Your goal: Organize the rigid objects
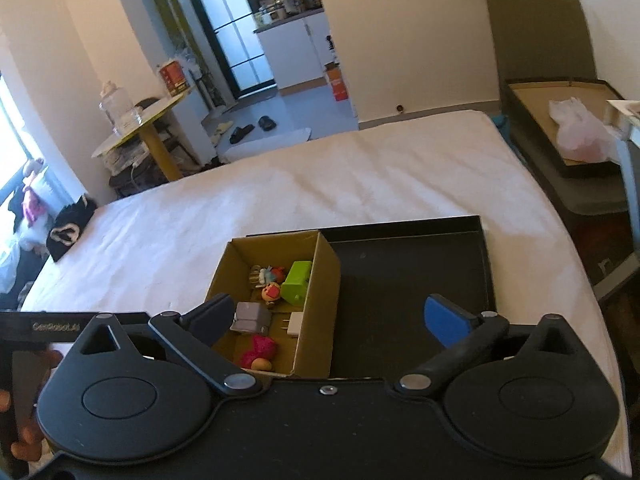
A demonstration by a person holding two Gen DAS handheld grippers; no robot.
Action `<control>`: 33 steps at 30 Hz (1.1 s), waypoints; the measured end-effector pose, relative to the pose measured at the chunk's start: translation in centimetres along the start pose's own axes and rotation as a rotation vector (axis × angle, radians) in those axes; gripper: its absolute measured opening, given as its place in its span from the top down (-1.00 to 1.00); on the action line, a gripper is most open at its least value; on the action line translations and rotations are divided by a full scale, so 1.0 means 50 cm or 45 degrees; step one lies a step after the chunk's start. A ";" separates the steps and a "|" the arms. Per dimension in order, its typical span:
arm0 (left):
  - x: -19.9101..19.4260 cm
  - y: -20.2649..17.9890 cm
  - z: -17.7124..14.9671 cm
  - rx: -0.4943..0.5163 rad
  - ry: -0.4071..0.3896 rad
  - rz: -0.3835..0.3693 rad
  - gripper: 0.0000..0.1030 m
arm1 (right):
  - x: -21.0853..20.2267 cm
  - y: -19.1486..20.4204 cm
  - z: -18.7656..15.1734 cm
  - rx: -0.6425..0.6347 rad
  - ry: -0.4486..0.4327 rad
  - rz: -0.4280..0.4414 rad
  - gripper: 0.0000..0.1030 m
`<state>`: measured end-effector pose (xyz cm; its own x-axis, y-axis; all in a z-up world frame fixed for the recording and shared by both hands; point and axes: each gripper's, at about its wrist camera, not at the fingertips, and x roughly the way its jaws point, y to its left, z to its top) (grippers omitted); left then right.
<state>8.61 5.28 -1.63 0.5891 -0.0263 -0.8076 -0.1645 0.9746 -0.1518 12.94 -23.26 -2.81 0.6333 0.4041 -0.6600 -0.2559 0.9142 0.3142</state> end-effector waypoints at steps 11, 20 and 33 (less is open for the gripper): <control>-0.082 -0.018 -0.024 0.073 -0.062 -0.033 -0.99 | -0.083 0.009 -0.021 0.026 -0.045 -0.078 -1.00; -0.126 -0.033 -0.046 0.135 -0.086 -0.048 -0.99 | -0.127 0.025 -0.034 0.009 -0.045 -0.093 -1.00; -0.194 -0.047 -0.066 0.170 -0.154 -0.076 -0.99 | -0.180 0.039 -0.049 -0.024 -0.026 -0.138 -1.00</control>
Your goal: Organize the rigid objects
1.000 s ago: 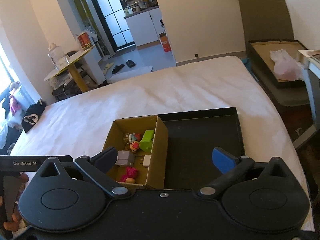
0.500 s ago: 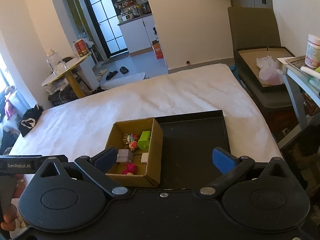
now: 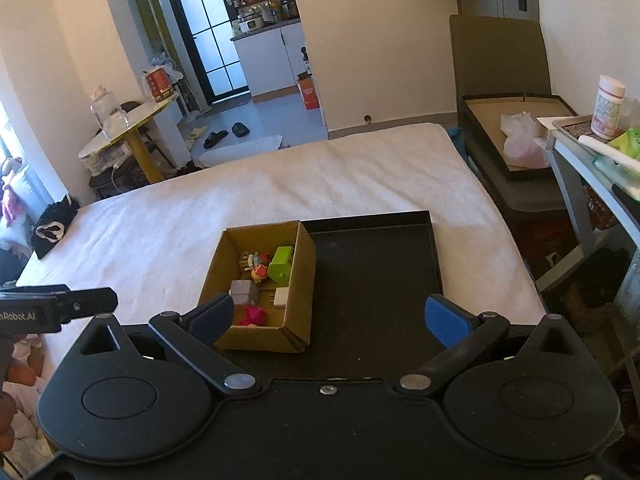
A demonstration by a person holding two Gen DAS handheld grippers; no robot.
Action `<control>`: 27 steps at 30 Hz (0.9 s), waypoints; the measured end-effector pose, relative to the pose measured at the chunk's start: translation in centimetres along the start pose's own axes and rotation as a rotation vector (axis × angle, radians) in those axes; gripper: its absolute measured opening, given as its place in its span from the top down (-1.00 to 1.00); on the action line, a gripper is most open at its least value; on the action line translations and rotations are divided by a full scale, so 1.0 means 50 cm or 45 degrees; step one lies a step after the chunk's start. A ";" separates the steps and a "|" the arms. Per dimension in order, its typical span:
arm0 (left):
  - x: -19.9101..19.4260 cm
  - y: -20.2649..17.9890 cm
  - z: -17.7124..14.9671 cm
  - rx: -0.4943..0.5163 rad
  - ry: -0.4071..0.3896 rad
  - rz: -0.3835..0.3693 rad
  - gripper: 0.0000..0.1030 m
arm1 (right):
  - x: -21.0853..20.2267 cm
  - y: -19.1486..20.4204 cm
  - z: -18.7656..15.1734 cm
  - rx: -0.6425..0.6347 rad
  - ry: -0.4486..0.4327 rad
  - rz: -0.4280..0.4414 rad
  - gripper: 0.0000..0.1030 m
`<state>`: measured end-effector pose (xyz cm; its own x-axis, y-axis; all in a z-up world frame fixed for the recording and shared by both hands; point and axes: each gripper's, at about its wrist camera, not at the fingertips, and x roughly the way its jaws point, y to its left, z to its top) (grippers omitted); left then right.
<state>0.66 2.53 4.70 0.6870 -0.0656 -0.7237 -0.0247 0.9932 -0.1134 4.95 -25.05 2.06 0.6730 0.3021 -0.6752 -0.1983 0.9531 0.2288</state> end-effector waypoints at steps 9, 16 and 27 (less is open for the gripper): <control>-0.024 -0.013 -0.020 0.015 -0.001 -0.024 -0.99 | -0.021 0.014 -0.016 -0.021 0.016 -0.006 -1.00; -0.035 -0.016 -0.031 0.029 -0.003 -0.026 -0.99 | -0.028 0.014 -0.023 -0.004 0.026 -0.021 -1.00; -0.039 -0.007 -0.036 0.013 -0.006 -0.020 -0.98 | -0.040 0.013 -0.031 -0.026 0.015 -0.038 -1.00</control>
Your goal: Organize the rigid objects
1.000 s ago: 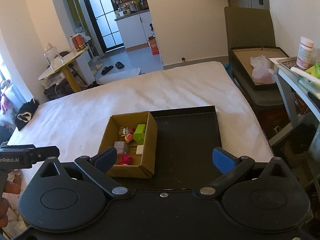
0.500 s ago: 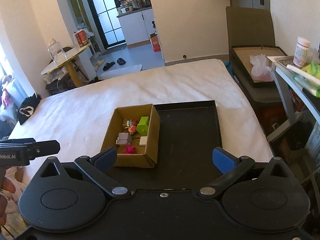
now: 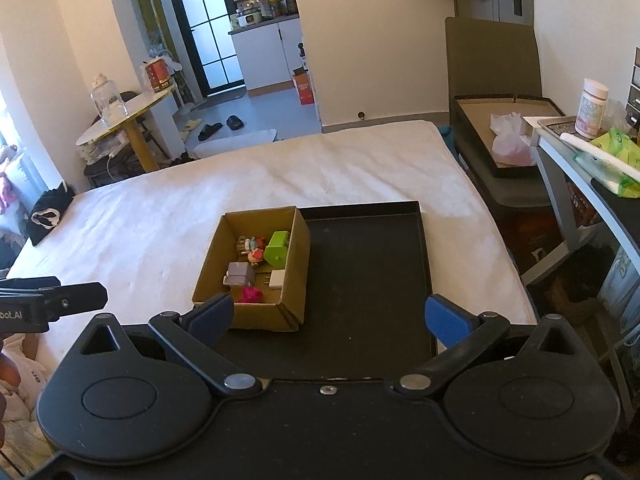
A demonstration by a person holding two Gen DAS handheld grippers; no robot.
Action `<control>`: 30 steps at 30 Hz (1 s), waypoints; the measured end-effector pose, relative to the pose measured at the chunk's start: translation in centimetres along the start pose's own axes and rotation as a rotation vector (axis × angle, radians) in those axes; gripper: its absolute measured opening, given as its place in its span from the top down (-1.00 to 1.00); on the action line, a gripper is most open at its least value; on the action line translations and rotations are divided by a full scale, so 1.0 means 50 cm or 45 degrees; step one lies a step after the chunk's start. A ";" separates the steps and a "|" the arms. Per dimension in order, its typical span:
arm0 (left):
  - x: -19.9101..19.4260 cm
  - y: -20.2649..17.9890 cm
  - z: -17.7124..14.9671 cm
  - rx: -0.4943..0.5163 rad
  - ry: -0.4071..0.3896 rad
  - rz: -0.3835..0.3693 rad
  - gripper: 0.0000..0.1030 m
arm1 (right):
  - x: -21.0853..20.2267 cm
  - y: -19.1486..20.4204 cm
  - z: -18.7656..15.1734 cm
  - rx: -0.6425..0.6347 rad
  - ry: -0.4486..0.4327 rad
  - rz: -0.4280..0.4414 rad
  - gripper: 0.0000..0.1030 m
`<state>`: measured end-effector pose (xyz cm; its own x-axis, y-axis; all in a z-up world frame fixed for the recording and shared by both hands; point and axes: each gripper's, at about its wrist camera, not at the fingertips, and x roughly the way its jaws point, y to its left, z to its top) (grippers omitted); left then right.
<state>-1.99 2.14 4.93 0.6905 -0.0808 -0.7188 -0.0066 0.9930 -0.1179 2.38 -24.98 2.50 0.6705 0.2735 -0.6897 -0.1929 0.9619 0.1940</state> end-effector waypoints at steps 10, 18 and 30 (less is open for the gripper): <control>-0.005 0.001 -0.002 -0.002 -0.010 -0.002 -0.99 | 0.002 0.000 -0.003 -0.002 0.002 0.001 -1.00; -0.010 0.003 -0.004 -0.010 -0.024 -0.009 -0.99 | 0.002 0.002 -0.006 -0.006 -0.011 0.010 -1.00; -0.005 0.007 0.000 -0.005 -0.016 0.005 -0.99 | 0.003 0.005 -0.007 -0.010 -0.007 0.010 -1.00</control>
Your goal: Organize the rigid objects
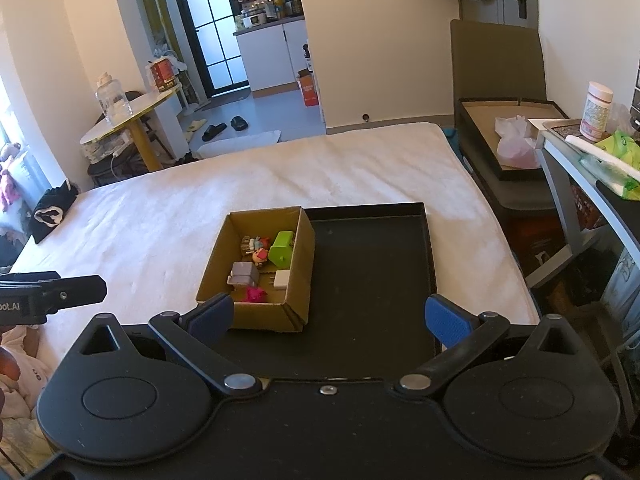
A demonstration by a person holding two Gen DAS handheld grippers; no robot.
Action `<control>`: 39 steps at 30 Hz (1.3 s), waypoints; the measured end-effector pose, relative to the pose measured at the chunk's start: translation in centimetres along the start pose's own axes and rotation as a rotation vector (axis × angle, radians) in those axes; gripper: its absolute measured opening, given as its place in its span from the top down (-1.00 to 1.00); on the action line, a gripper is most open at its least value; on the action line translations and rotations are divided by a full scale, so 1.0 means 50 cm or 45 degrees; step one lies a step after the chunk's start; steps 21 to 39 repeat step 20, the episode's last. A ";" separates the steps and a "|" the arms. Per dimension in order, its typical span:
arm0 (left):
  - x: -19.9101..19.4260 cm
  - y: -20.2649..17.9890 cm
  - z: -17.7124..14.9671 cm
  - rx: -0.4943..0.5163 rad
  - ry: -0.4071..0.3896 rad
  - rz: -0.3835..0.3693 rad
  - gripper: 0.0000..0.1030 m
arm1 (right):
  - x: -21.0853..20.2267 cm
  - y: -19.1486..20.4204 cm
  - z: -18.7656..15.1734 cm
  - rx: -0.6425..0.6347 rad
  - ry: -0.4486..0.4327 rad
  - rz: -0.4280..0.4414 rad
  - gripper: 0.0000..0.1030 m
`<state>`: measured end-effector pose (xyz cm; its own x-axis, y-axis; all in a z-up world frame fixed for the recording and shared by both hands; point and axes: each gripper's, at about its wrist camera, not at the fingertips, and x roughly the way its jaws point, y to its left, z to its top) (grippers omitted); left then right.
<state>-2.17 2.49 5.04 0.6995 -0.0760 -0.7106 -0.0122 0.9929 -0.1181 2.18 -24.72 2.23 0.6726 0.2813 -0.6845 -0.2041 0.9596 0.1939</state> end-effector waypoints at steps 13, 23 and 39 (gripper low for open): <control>0.014 0.010 -0.003 -0.016 0.023 0.006 -0.99 | 0.009 0.000 0.001 0.001 0.012 0.007 -1.00; 0.025 0.015 -0.009 -0.010 0.014 0.007 -0.99 | 0.017 0.005 -0.003 0.003 0.017 -0.008 -1.00; 0.025 0.015 -0.009 -0.010 0.014 0.007 -0.99 | 0.017 0.005 -0.003 0.003 0.017 -0.008 -1.00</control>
